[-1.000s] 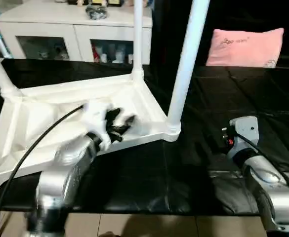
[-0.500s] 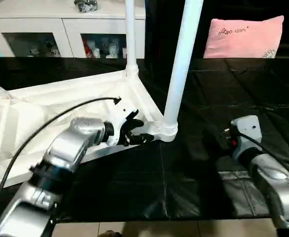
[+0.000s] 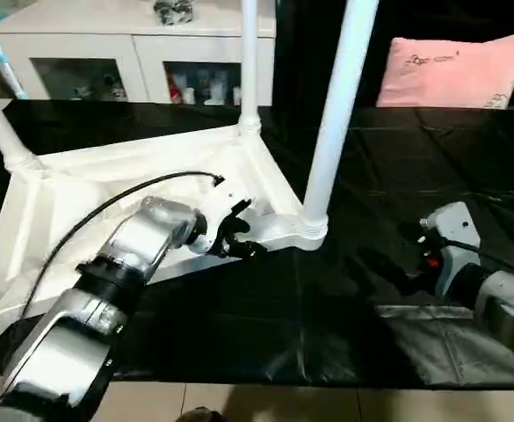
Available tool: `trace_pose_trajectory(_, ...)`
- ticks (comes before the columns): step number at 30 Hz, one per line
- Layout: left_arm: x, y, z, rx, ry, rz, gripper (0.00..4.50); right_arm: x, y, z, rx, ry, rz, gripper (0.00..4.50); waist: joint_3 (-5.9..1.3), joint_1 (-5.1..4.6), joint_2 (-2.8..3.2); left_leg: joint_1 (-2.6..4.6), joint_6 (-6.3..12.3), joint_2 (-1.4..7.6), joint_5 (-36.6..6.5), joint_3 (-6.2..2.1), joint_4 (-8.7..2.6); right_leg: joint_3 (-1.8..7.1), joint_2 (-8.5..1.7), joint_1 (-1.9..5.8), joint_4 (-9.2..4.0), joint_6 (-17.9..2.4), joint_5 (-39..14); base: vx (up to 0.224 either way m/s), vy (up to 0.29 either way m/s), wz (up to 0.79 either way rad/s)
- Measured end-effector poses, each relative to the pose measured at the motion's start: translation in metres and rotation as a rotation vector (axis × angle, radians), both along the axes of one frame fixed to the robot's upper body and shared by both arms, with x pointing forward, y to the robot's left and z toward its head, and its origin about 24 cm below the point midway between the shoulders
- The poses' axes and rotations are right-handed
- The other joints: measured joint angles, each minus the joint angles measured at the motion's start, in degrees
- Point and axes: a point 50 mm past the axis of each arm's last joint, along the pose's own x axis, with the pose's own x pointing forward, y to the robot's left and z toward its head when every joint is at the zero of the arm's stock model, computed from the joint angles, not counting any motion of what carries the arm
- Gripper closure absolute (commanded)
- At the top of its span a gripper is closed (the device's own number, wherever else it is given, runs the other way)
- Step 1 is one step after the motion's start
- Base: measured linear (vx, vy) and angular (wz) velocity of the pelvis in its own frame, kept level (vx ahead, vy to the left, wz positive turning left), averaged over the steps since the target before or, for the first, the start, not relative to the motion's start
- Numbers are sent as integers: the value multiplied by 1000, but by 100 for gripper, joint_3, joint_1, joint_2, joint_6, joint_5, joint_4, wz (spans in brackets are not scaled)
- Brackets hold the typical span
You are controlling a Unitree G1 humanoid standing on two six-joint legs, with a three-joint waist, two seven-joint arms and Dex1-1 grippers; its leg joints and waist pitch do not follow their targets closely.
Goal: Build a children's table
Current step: Rotate leg to tighten
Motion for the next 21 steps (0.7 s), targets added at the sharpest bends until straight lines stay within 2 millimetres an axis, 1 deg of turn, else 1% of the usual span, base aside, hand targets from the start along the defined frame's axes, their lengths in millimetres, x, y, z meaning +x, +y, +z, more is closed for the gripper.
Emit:
trace_pose_trajectory(1, 2, -2, 1, 4, -4, -11, 113, 0, 2, 2, 4, -5, 10, 0, -5, 4, 8, 0, 0, 0, 0, 0, 0, 0, 0, 1, 0, 0, 0, 0, 0, 0)
trace_pose_trajectory(3, 4, -4, 3, 5, -11, -19, 139, 0, 3, 3, 7, -7, 14, 0, -7, 8, 27, 0, 0, 1, 0, 0, 0, -1, 0, 1, -1, 0, 0, 0, 0, 0)
trace_pose_trajectory(5, 6, -4, 0, 10, -1, -20, 147, -2, 4, 4, 13, 2, 14, 0, 3, 12, 62, -2, 0, 2, 0, 1, 0, 0, 1, 1, -7, 0, 0, 0, 0, 0)
trace_pose_trajectory(7, 6, -5, -4, 19, 8, -24, 153, -4, 7, 7, 18, 0, 39, 0, 1, 23, 112, -6, 1, 2, 1, 5, 0, 0, 0, -1, -12, 0, 0, 0, 0, 0)
trace_pose_trajectory(9, 7, -7, -6, 28, 17, -34, 181, -6, 9, 9, 7, -1, 57, 0, 1, 36, 136, -6, 2, 4, 1, 5, -1, -1, 1, -1, -16, 1, -1, 0, 0, 0)
trace_pose_trajectory(12, 8, -7, -6, 35, 13, -45, 199, -8, 11, 10, 7, -1, 76, 0, 0, 43, 150, -7, 2, 8, 1, 5, -2, -3, 3, -3, -16, 1, -1, 0, 0, 0)
trace_pose_trajectory(13, 9, -7, -6, 39, 9, -48, 225, -9, 11, 8, 6, 7, 74, 0, -2, 43, 154, -6, 2, 8, 1, 5, -1, -3, 3, -2, -16, 0, -1, 0, 0, 0)
trace_pose_trajectory(17, 10, -5, -13, 60, 9, -45, 244, -12, 11, 6, -6, 27, 89, 0, -3, 35, 164, -6, 2, 8, 1, 8, -1, -1, 2, -2, -16, 0, -1, 0, 0, 0)
trace_pose_trajectory(19, 10, -4, -18, 73, 10, -41, 275, -12, 11, 6, -9, 30, 100, 0, -3, 35, 166, -6, 2, 8, 1, 8, -2, -2, 2, -2, -15, 0, -1, 0, 0, 0)
trace_pose_trajectory(21, 10, -3, -20, 77, 16, -40, 276, -13, 12, 6, -6, 33, 117, 0, -4, 37, 170, -6, 2, 8, 1, 7, -2, -2, 2, -2, -15, 0, -1, 0, 0, 0)
